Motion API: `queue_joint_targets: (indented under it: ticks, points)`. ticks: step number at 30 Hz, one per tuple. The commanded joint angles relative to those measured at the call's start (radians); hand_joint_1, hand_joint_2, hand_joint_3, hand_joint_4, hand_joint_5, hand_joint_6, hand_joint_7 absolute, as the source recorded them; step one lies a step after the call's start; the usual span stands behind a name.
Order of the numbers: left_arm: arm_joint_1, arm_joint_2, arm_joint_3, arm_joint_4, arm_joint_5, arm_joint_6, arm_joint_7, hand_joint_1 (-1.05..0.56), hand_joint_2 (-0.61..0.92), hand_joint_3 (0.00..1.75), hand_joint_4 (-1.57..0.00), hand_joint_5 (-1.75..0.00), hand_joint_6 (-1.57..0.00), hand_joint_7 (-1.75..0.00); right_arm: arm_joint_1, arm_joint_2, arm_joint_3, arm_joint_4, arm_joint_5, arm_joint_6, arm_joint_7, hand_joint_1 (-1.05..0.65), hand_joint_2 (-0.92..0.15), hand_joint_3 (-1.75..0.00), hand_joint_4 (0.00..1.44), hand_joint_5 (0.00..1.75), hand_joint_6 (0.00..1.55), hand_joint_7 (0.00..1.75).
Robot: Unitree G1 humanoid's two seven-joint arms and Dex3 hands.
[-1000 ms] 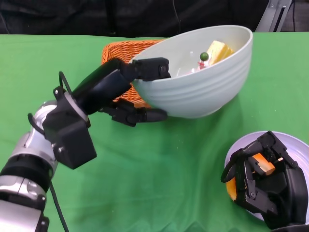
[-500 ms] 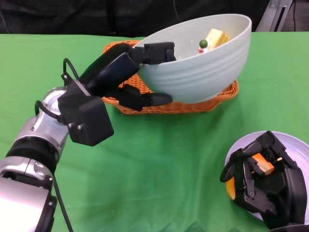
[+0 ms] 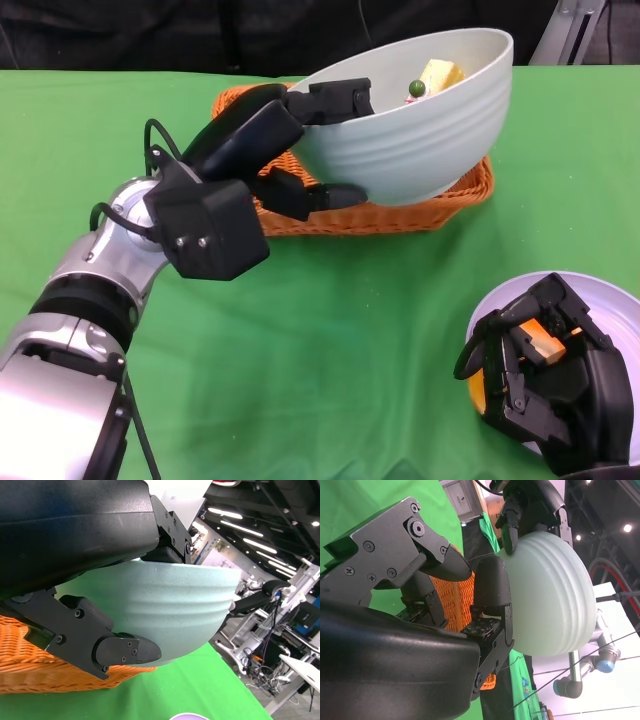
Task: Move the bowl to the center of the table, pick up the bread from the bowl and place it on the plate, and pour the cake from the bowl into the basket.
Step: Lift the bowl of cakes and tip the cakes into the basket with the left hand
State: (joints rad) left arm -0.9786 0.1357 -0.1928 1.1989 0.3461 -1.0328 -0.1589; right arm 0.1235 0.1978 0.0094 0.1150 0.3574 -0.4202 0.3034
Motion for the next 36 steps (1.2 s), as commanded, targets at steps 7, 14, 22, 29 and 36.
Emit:
queue_joint_targets:
  ticks: [7,14,22,29,36]
  points:
    - [-0.073,-0.021,0.020,0.009,-0.025,0.079,0.010,-0.10,0.73,0.81,-0.70,-1.75,-0.64,-1.47,-0.003,-0.004,-0.009,0.014,0.003,-0.004,0.005,-0.14,-0.50,-1.26,0.76,1.75,0.54,1.59]
    - [-0.095,-0.020,0.017,0.023,-0.013,0.121,0.028,-0.11,0.74,0.82,-0.71,-1.75,-0.63,-1.48,-0.002,-0.003,-0.009,0.015,0.002,-0.002,0.004,-0.14,-0.49,-1.28,0.76,1.75,0.54,1.60]
    - [-0.097,-0.020,0.014,0.032,-0.008,0.139,0.049,-0.11,0.75,0.78,-0.71,-1.75,-0.62,-1.48,0.000,-0.007,-0.012,0.009,0.007,0.019,0.000,-0.15,-0.51,-1.24,0.75,1.75,0.54,1.60]
    - [-0.091,-0.052,0.064,0.040,-0.079,0.175,-0.003,-0.13,0.77,0.78,-0.74,-1.75,-0.63,-1.48,-0.009,-0.012,-0.017,0.030,0.020,0.006,0.026,-0.14,-0.53,-1.22,0.76,1.75,0.54,1.61]
    - [-0.093,-0.106,0.152,0.040,-0.203,0.263,-0.093,-0.16,0.80,0.71,-0.72,-1.75,-0.64,-1.45,-0.014,-0.008,-0.022,0.036,0.011,0.008,0.023,-0.12,-0.52,-1.23,0.77,1.75,0.55,1.62]
